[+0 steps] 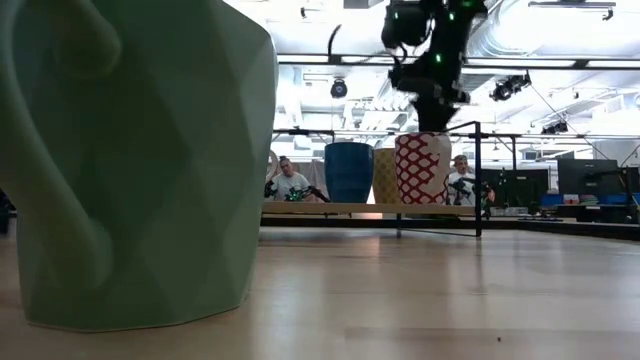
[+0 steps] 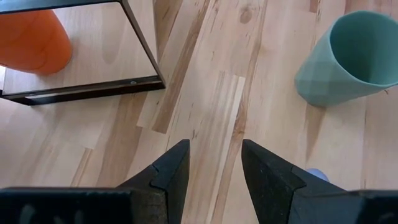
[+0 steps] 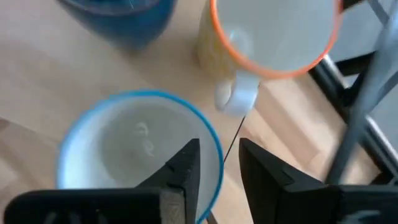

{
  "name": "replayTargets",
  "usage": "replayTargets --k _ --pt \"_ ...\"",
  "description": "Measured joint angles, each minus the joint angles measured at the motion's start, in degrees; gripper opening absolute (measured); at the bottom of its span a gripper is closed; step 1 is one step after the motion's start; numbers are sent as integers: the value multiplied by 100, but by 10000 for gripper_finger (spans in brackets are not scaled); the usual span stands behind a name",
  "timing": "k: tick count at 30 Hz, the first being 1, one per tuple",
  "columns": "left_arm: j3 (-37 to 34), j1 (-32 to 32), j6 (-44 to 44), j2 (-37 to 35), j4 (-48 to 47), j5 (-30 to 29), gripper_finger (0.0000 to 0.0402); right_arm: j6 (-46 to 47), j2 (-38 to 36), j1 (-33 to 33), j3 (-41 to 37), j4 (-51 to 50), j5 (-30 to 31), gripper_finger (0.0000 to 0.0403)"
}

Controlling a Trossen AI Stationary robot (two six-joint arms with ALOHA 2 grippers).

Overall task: Place coffee mugs
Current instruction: Put the red patterned mug on the shelf, then put the white blue mug on the shelf

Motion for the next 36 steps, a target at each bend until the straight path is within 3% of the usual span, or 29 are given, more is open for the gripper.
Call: replayTargets --k 5,7,10,12,15,19,26,31,36 --pt "-1 0 -12 -1 23 1 133 285 0 149 989 -1187 -243 90" --pt "-1 0 -9 -1 61 1 133 513 -45 383 1372 -1919 -613 90" --pt "0 0 -8 -1 217 1 133 855 -274 1046 1682 -2848 -1277 90" --pt "-1 0 -6 -1 294 2 133 1121 -555 1698 1643 -3135 -1404 90" --pt "1 0 -8 -1 340 1 133 1805 -1172 2829 1297 -2917 -1539 89" --pt "-1 0 -6 -1 378 1 133 3420 -1767 4381 749 -2468 -1557 89" --pt "-1 0 -4 1 621 1 133 5179 -1749 6745 -123 -1826 -1308 89" --pt "1 0 -7 1 613 1 133 6106 -1598 7985 -631 -1382 -931 89" --pt "-1 0 -3 1 609 1 133 6560 -1261 8736 -733 -1126 -939 89"
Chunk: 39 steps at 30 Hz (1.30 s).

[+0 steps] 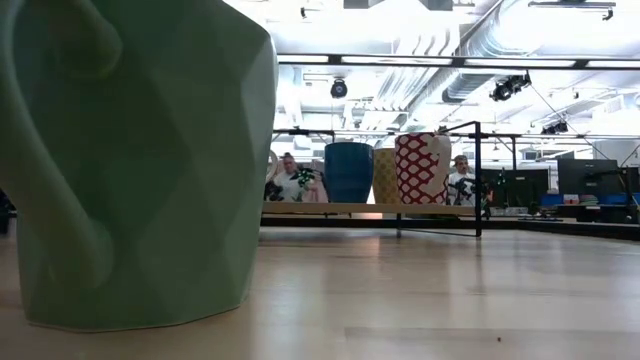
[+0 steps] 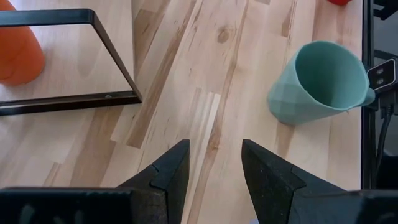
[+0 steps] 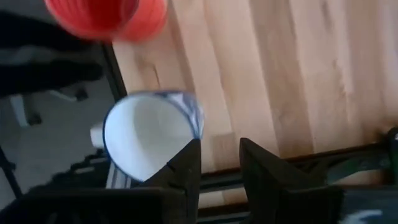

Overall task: Place coffee mugs
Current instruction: Put the white blue mug on the shelf

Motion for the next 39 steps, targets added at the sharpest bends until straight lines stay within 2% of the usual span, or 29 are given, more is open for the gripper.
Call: replayTargets --k 8,23,28,39 --pt "0 0 -1 0 0 0 133 35 588 437 -3 428 49 89" --pt "1 0 -1 0 0 0 133 -29 1297 433 -3 574 95 89" --pt "0 0 -4 0 3 0 133 -61 1501 433 -3 575 304 89" --pt "0 0 -1 0 5 -1 133 -212 1992 429 -3 723 244 89"
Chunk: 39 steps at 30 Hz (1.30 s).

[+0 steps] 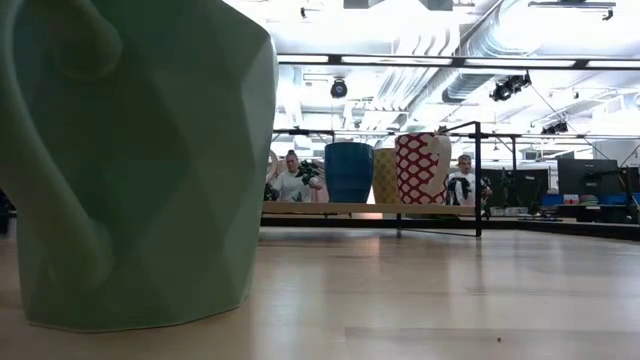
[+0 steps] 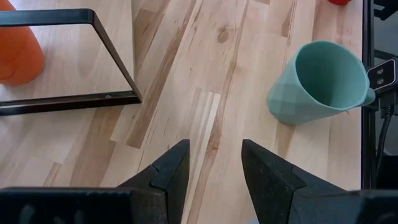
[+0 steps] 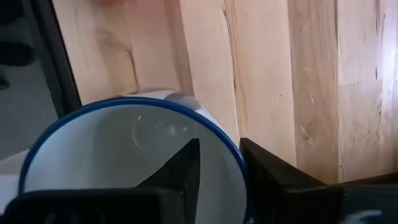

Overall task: Place coffee mugs
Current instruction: Put the white blue mug on the shelf

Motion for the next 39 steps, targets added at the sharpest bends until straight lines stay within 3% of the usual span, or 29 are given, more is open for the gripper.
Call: replayTargets --k 9,15,20,24,28,32,39 --pt "0 0 0 0 0 -1 133 141 238 -2 0 -62 8 86" --pt "1 0 -2 0 0 -4 133 729 223 -7 36 -535 -62 11" --pt "0 0 0 0 -1 -4 133 1019 122 -11 121 -1642 -19 4" --pt "0 0 0 0 -1 -5 133 1582 -409 -11 327 -2810 299 3" --pt "0 0 2 2 -2 -18 133 2183 -1297 -151 204 -2640 1650 2" --pt "0 0 4 2 -2 -107 133 2148 -1962 -717 52 -2750 3025 1" --pt "0 0 7 2 -13 -142 133 715 -2438 -2509 154 -2503 4514 1"
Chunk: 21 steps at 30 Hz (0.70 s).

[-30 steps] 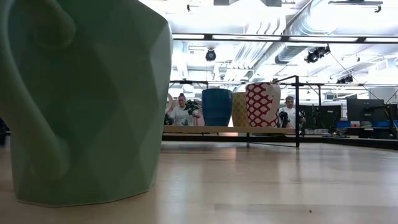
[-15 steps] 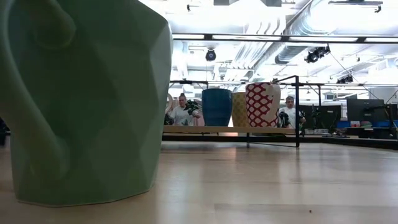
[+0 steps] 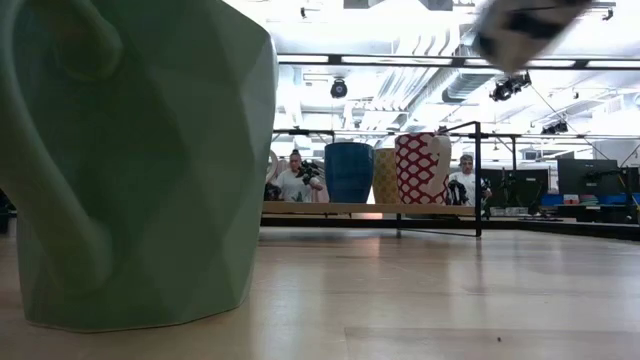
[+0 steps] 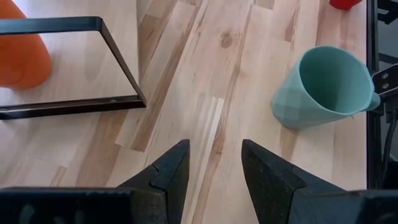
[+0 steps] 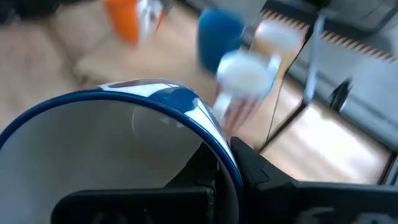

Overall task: Place coffee mugs
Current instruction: Put the white blue mug on the shelf

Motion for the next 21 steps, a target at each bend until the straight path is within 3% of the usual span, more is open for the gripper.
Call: replayTargets --k 3,7,12,17,21 --pt "0 0 2 0 -7 -112 133 -1143 5 -868 161 654 384 1" --pt "0 0 2 0 -9 -236 133 -3546 5 -2017 282 2436 317 1" --pt "0 0 21 0 -9 -255 133 -6196 36 -3351 289 4554 -816 0" --pt "0 0 315 2 -14 -257 133 -6886 165 -4418 296 5097 -2184 0" --pt "1 1 447 0 -16 -259 133 -7108 469 -4918 307 5337 -2922 0"
